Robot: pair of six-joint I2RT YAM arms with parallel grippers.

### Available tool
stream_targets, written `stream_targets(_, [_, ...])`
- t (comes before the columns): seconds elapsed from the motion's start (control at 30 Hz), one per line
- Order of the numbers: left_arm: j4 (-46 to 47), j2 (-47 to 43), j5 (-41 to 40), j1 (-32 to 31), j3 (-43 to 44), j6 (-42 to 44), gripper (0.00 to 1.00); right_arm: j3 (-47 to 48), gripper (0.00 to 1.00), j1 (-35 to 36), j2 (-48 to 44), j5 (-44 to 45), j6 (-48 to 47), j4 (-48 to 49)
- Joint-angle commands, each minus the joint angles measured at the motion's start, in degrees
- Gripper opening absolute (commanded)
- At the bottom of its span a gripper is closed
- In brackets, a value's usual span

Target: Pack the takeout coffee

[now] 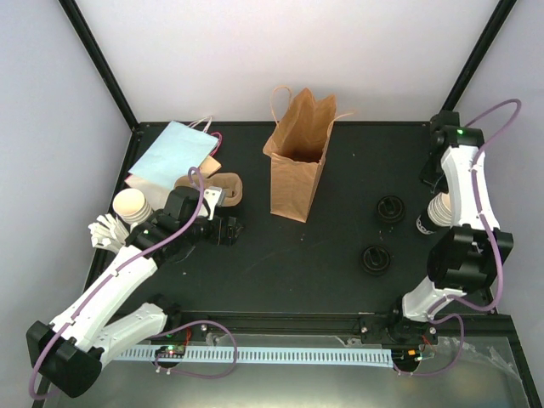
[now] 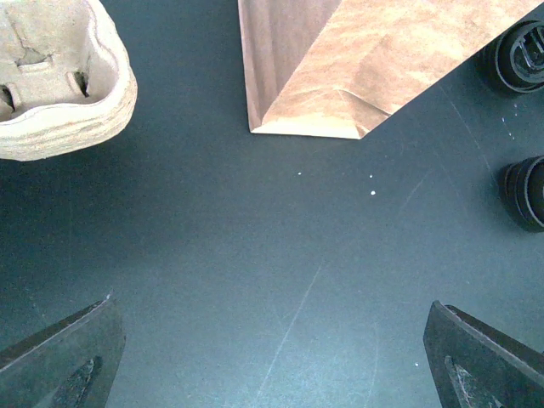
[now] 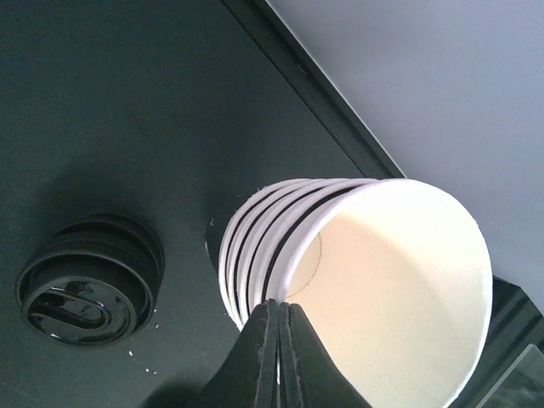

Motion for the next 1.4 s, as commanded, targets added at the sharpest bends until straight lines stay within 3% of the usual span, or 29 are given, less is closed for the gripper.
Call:
stream_targets(0.0, [-0.7,-1.4,-0.7,0.4,0.1,-0.4,0.99,2.4,0.01,1.6,2.5,5.2,2.3,-2.3])
stream_targets(0.47, [-0.8,-1.5,-0.6,0.5,0.1,-0.3,0.99,3.8,0.01,2.9,2.3,8.6,3.4,-4.5])
stream_targets(0.77, [-0.6,-1.8,-0.6,0.4,0.0,-0.4,0.99,-0.9,0.01,3.4,-0.5,6.5,1.5,2.6])
stream_targets(0.87, [-0.8,-1.9,-0.6,0.4,0.1,-0.3,0.99,3.5,0.01,3.9,1.7,8.1,4.0,-3.8])
stream_targets(0.97, [-0.6,-2.0,-0.7,0.3,0.0,-0.4,0.99,1.1,0.01,4.3,0.2,10.6,2.0,-0.6])
stream_targets(1.03, [-0.7,-2.0,-0.6,0.3,0.0,-0.3,0.99,4.6,0.01,4.9,2.0,10.2,4.5,-6.1])
stream_targets(1.13, [-0.6,-2.1,-0.7,0.3,0.0,-0.3,0.99,2.7,0.01,5.5,0.6,11.7,3.8,-2.8])
stream_targets(1.23, [-0.8,-2.0,-0.6,0.4,0.0,-0.2,0.99,7.9,0.01,5.7,3.4,10.0,5.7,-8.8])
stream_targets(1.37, [-0.6,-2.1,-0.3,0.3,0.0,-0.4,0.99,8.1,0.01,5.9,4.0,10.5,5.6,-9.1])
